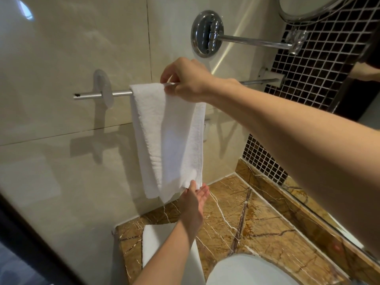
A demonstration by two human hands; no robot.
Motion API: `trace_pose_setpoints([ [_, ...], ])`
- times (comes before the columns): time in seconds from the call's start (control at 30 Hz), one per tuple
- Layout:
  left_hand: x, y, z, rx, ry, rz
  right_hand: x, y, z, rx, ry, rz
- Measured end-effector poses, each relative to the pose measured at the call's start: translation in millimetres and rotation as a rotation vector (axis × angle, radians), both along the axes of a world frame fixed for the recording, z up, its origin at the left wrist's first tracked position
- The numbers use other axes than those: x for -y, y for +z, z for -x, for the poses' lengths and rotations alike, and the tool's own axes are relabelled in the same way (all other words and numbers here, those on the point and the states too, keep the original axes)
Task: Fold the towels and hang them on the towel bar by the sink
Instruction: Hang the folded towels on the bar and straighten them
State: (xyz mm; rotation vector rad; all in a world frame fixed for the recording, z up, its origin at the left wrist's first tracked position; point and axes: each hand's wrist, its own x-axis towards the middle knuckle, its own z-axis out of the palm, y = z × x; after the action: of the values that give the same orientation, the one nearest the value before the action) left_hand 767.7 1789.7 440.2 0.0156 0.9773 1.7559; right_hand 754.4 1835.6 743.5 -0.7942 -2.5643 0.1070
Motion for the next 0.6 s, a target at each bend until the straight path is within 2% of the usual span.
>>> trace_pose_setpoints([
  [0.23, -3, -3, 1, -0.014, 0.035, 0.033, -1, 0, 1, 0.002, -0.002, -0.013],
  [0.33, -4, -4, 0, -0.043, -0.048, 0.033, -1, 0, 1, 0.003, -0.004, -0.017],
  [0.43, -4, 2, 5, 0.019, -0.189, 0.024, -1, -1, 1, 0.004, 0.0, -0.031],
  [0.6, -11, 0, 17, -0.045, -0.04, 0.134, -4, -2, 2, 0.002, 0.004, -0.037],
])
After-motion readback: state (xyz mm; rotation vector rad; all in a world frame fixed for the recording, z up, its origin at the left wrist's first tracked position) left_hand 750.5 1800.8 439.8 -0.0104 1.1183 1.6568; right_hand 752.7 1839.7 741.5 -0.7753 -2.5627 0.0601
